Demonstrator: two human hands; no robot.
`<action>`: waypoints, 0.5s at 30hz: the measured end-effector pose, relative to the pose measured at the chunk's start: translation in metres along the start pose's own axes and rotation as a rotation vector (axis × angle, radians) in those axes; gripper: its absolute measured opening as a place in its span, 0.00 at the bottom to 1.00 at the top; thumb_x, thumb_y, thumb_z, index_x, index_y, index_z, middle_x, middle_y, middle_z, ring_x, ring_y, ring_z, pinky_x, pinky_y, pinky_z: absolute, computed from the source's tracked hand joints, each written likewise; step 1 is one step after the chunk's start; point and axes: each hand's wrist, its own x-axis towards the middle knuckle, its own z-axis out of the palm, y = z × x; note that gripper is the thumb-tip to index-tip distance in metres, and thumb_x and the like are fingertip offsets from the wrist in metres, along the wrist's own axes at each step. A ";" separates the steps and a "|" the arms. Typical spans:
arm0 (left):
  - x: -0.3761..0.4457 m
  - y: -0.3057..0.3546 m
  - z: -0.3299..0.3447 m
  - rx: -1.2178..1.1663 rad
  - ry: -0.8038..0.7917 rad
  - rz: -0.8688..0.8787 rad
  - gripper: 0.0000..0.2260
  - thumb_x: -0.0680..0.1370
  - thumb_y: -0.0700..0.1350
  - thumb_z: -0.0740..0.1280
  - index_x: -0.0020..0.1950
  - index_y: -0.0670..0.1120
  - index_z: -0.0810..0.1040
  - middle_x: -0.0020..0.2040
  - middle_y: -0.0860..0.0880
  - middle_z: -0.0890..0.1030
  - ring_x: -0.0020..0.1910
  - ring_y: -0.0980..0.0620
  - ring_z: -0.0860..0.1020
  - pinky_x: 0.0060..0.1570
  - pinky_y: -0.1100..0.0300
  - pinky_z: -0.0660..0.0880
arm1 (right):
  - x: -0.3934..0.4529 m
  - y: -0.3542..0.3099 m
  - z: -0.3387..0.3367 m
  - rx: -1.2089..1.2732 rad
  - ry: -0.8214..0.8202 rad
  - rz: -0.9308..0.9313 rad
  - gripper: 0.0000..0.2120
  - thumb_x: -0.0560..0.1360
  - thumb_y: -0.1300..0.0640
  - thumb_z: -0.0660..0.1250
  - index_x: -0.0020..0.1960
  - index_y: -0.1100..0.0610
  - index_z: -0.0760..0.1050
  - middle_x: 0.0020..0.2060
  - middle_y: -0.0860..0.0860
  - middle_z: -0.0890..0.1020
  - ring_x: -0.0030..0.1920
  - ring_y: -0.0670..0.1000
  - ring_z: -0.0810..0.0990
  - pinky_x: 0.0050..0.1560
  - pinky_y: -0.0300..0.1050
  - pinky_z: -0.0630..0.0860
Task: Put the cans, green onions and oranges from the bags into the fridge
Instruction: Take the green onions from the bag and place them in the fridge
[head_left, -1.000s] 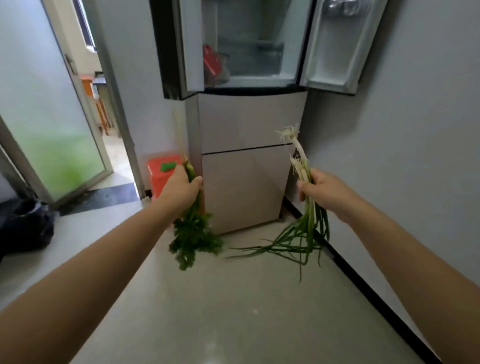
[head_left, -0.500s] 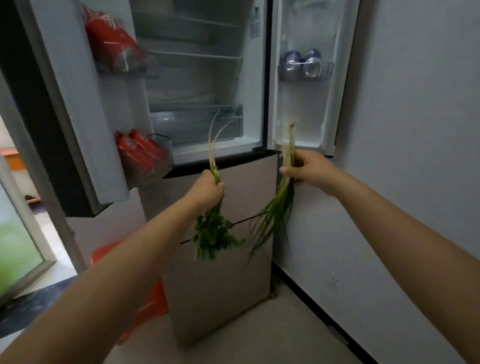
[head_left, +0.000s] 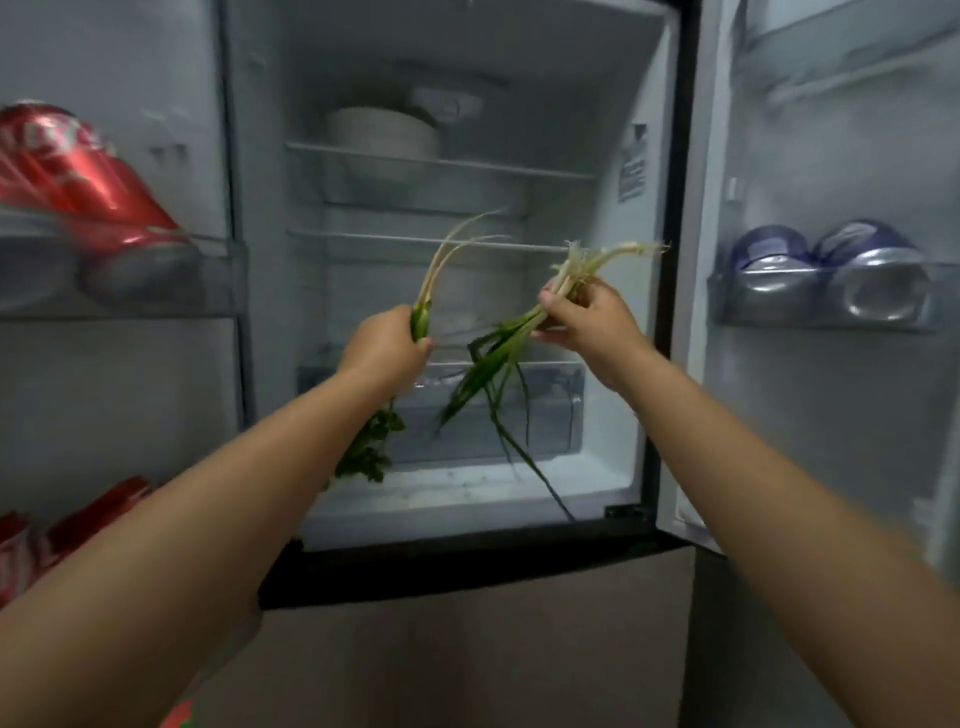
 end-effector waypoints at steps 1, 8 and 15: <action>0.019 -0.005 0.004 0.016 0.033 -0.009 0.10 0.80 0.44 0.61 0.58 0.40 0.73 0.56 0.39 0.77 0.56 0.40 0.75 0.53 0.52 0.72 | 0.024 0.009 0.005 0.103 0.023 -0.001 0.11 0.78 0.66 0.58 0.38 0.55 0.68 0.35 0.51 0.73 0.35 0.46 0.77 0.37 0.37 0.79; 0.129 -0.038 0.037 0.217 0.260 0.036 0.10 0.81 0.44 0.58 0.59 0.42 0.72 0.54 0.41 0.79 0.53 0.40 0.77 0.47 0.50 0.74 | 0.173 0.086 0.058 0.978 0.212 0.220 0.11 0.78 0.67 0.57 0.37 0.61 0.66 0.34 0.56 0.72 0.36 0.52 0.75 0.63 0.52 0.72; 0.214 -0.080 0.062 0.568 0.301 0.039 0.09 0.80 0.41 0.59 0.60 0.44 0.71 0.52 0.43 0.78 0.48 0.44 0.76 0.42 0.55 0.67 | 0.278 0.153 0.089 1.412 0.249 0.323 0.11 0.79 0.65 0.55 0.38 0.63 0.68 0.37 0.58 0.74 0.68 0.57 0.70 0.69 0.47 0.66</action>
